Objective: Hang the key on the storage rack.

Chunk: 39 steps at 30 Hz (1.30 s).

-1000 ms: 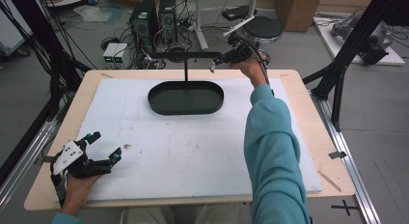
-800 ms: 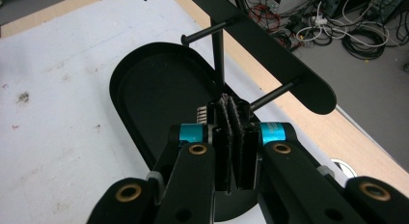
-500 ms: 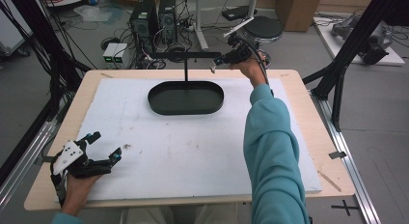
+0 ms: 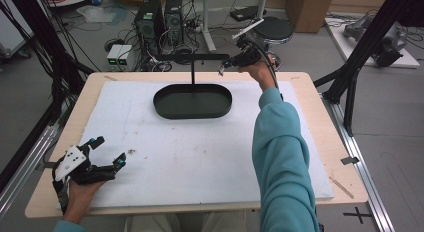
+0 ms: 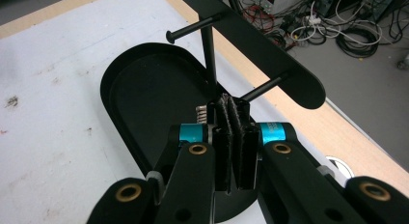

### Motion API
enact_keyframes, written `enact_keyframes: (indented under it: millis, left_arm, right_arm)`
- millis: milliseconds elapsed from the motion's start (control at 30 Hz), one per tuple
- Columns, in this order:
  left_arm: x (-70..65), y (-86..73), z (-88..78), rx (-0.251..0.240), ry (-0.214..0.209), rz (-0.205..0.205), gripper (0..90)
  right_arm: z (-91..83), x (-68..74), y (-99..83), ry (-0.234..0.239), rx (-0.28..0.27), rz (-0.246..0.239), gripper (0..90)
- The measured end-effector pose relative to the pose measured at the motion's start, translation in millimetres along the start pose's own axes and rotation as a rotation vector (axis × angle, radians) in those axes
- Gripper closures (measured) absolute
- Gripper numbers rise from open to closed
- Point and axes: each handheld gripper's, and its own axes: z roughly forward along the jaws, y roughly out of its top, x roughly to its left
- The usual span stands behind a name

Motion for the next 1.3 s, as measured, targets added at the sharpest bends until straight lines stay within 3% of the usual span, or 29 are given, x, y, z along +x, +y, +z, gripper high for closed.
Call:
enact_keyframes:
  millis: [900, 1300]
  left_arm:
    - [0.0, 0.0, 0.0, 0.000, 0.000, 0.000, 1.7]
    - [0.1, 0.0, -0.3, -0.002, 0.000, 0.002, 1.7]
  right_arm:
    - [0.1, -5.3, -1.9, -0.025, -0.017, 0.010, 88.6]
    - [2.8, -9.7, -2.8, -0.028, -0.039, -0.008, 88.5]
